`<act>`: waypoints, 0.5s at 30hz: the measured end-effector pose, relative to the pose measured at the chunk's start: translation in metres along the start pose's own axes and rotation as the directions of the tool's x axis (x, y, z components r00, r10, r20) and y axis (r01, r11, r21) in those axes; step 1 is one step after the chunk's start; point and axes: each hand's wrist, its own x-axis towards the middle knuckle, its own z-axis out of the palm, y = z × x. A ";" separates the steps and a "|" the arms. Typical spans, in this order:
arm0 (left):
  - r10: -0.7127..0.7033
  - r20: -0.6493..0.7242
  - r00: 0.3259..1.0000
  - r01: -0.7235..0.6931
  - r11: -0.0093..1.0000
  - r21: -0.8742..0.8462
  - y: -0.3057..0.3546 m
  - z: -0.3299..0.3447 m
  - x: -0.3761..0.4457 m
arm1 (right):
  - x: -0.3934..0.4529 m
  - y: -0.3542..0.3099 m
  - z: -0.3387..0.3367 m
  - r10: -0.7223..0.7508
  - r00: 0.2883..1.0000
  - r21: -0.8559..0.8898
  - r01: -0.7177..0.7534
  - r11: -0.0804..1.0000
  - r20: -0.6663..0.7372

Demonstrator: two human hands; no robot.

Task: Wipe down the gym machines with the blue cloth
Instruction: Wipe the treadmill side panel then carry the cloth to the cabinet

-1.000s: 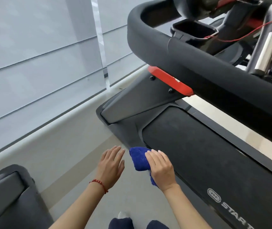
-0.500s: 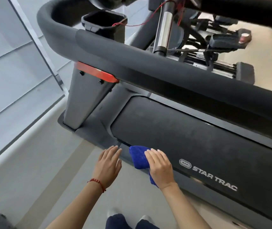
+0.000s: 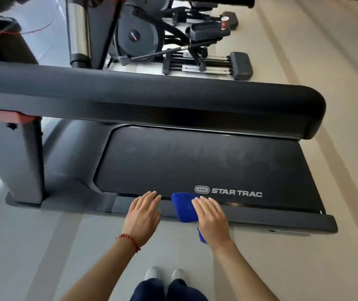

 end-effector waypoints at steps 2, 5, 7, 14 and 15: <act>0.066 0.027 0.997 -0.066 0.998 -0.009 0.012 0.007 0.009 | -0.012 0.010 -0.009 0.056 0.998 -0.035 -0.055 0.998 0.005; 0.167 0.078 0.983 -0.166 0.986 -0.026 0.029 0.015 0.022 | -0.028 0.024 -0.021 0.137 0.991 -0.096 -0.135 0.986 0.010; 0.245 0.082 0.966 -0.243 0.969 -0.032 0.038 0.020 0.031 | -0.037 0.031 -0.027 0.203 0.979 -0.134 -0.199 0.971 0.011; 0.450 0.132 0.883 -0.442 0.893 -0.086 0.067 0.037 0.058 | -0.074 0.055 -0.048 0.368 0.928 -0.226 -0.372 0.900 -0.063; 0.475 0.141 0.869 -0.466 0.880 -0.093 0.073 0.039 0.061 | -0.078 0.057 -0.052 0.383 0.921 -0.237 -0.388 0.891 -0.067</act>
